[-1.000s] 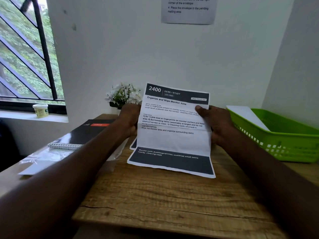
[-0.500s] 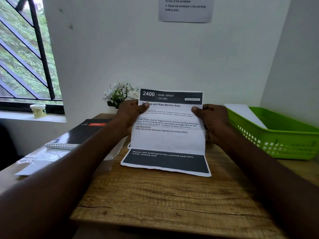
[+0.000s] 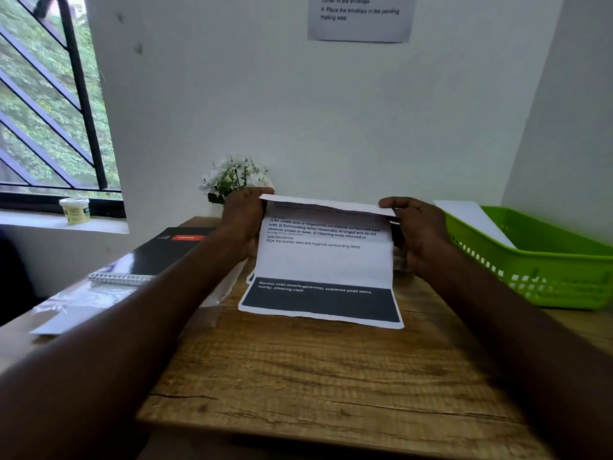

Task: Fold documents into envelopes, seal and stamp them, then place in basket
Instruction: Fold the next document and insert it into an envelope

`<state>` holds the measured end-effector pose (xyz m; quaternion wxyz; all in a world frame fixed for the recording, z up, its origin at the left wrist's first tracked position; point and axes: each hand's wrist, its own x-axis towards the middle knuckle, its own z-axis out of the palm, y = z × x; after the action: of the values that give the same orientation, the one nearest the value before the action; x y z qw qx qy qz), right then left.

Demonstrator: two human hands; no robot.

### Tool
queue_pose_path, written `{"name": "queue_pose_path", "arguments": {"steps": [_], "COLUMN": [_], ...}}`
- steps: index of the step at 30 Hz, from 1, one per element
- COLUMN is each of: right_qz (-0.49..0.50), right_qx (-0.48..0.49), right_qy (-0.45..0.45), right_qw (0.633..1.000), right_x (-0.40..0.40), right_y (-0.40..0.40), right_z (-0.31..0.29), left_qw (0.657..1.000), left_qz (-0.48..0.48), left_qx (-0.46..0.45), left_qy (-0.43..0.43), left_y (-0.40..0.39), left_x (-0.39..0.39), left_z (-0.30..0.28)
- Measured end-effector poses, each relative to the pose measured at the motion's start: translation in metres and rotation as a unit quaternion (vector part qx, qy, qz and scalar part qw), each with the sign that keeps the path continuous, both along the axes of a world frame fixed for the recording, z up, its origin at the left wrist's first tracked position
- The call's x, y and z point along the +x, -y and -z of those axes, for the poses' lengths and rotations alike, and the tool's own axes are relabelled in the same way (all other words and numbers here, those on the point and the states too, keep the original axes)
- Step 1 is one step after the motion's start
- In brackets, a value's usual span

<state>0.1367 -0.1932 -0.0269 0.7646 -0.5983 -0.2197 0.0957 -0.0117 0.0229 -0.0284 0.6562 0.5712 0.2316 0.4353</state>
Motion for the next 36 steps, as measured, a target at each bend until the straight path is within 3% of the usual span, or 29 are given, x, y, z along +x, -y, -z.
{"name": "queue_pose_path", "arguments": {"steps": [3,7,13,14,16,19,23,27,36], "right_qz": [0.008,0.03,0.039,0.051,0.108,0.13,0.09,0.109,0.032], "right_qx": [-0.003,-0.016,0.02,0.03,-0.006,-0.101,-0.169,-0.159,-0.141], "right_qy": [-0.004,-0.004,-0.02,0.005,0.155,0.394,0.5,0.495,0.479], "right_qw": [1.0,0.999,0.999,0.998,0.982,0.905,0.844,0.847,0.866], "right_x": [0.0,0.002,-0.001,0.001,0.004,-0.008,-0.025,-0.026,-0.034], "right_y": [-0.001,-0.003,-0.002,-0.002,-0.002,-0.005,-0.011,-0.008,-0.013], "right_z": [0.001,0.001,-0.008,-0.009,-0.008,-0.003,0.0,-0.001,-0.002], "left_qw": [1.0,0.992,0.991,0.994,0.995,0.985,0.974,0.972,0.956], "left_qz": [-0.007,0.094,0.119,0.103,0.083,0.092,0.094,0.097,0.164], "left_qx": [-0.025,-0.076,-0.05,-0.024,0.047,0.146,0.208,0.215,0.241], "left_qy": [0.0,-0.023,-0.034,-0.03,-0.031,-0.021,-0.001,0.018,-0.018], "left_y": [-0.001,-0.001,0.003,0.004,0.008,0.019,0.021,0.019,0.038], "left_x": [0.0,-0.004,-0.008,-0.009,-0.009,-0.01,-0.009,-0.01,-0.01], "left_z": [0.001,-0.002,-0.003,-0.004,-0.008,-0.011,-0.011,-0.009,-0.007]}}
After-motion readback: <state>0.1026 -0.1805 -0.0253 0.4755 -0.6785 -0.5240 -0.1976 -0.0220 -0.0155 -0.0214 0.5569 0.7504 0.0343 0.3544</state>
